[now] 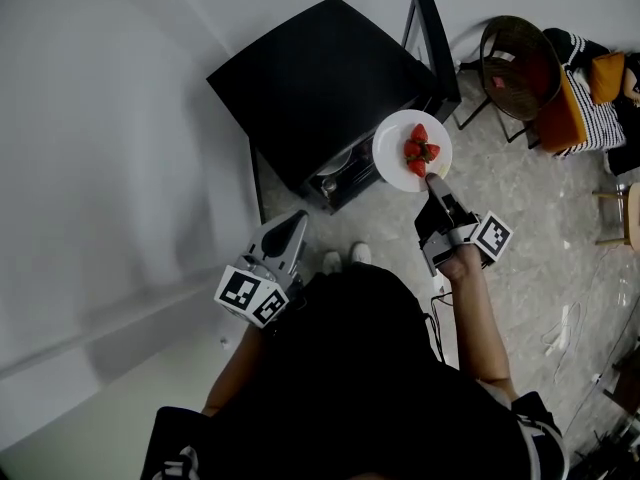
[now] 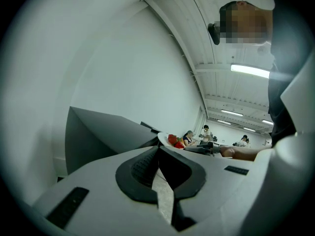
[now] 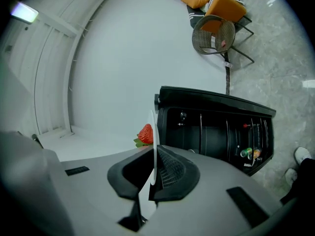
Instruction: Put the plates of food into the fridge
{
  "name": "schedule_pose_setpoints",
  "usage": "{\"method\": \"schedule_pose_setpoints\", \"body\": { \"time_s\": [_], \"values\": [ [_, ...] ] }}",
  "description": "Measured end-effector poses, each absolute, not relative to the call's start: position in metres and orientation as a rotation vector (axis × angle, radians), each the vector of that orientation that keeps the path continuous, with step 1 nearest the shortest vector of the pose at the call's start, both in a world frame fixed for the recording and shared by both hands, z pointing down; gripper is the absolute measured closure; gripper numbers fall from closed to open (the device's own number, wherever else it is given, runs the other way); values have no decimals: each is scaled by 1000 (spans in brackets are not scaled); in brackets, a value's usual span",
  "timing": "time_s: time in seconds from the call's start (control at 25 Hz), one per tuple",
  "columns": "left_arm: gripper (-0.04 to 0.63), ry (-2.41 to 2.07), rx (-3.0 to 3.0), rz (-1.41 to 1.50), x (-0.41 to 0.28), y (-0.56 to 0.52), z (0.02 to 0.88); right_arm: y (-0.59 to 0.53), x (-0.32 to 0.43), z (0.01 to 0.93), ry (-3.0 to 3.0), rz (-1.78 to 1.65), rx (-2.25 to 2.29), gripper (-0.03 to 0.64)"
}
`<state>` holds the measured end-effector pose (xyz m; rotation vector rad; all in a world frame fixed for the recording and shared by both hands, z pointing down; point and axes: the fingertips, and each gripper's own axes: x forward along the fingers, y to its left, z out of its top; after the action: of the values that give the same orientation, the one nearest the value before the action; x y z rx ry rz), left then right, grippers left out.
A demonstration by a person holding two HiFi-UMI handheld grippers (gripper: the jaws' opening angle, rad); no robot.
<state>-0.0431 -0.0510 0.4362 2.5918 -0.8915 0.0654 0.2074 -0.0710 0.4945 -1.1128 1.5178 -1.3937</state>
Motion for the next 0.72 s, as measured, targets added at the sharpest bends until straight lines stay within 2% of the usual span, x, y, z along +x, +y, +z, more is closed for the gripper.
{"method": "schedule_pose_setpoints", "body": {
  "time_s": [0.72],
  "values": [
    [572,-960,2567,121,-48,-51,438,-89,211,595,1489,-1523,-1201,583]
  ]
}}
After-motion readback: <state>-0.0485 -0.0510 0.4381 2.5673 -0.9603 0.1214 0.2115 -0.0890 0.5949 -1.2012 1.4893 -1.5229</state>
